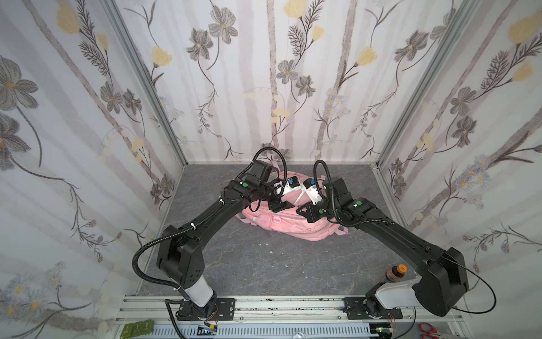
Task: Pack books, pencil case, and school supplies into a backpack
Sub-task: Zip the student bag at the center of the table.
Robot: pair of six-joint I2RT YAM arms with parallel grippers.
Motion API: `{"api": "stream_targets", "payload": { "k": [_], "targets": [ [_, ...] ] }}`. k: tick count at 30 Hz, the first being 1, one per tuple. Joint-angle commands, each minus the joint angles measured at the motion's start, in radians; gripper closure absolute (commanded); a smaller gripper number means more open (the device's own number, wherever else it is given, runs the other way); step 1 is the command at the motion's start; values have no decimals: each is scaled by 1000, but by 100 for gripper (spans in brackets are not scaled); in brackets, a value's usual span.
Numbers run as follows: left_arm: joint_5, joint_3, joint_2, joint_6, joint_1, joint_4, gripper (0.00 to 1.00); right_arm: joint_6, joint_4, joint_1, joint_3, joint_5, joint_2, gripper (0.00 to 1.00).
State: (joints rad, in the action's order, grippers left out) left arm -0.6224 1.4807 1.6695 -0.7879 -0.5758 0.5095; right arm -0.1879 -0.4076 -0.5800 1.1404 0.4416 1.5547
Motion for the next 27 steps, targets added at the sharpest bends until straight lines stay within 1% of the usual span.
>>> {"api": "stream_targets", "payload": {
  "k": [1,3,6,8,12,14,15,16,19,22,25,27],
  "targets": [
    [-56,10,23,-34,0,72,34,20,94,2,14,40,2,100],
    [-53,3,34,-43,0,73,36,19,99,3,10,49,-1,100],
    [-35,-2,53,-62,0,86,42,20,101,5,3,58,-4,100],
    [-17,-4,60,-74,-1,91,47,18,100,5,0,66,-8,100],
    [38,-20,53,-71,-2,40,77,16,91,11,-1,80,-14,100],
    [81,-62,41,-64,-2,-15,87,15,81,20,-2,85,-20,100],
    [105,-79,30,-62,-2,-45,96,13,76,24,-5,83,-24,100],
    [127,-96,19,-61,-2,-73,100,13,68,32,-8,77,-29,100],
    [181,-166,-28,-56,2,-170,100,12,28,59,-14,50,-43,100],
    [211,-255,-90,-56,15,-263,100,11,-43,94,-13,2,-47,100],
    [208,-323,-142,-37,53,-318,100,25,-117,130,-8,-39,-48,100],
    [218,-356,-172,-38,78,-324,100,39,-157,150,-5,-74,-45,100]
  ]
}}
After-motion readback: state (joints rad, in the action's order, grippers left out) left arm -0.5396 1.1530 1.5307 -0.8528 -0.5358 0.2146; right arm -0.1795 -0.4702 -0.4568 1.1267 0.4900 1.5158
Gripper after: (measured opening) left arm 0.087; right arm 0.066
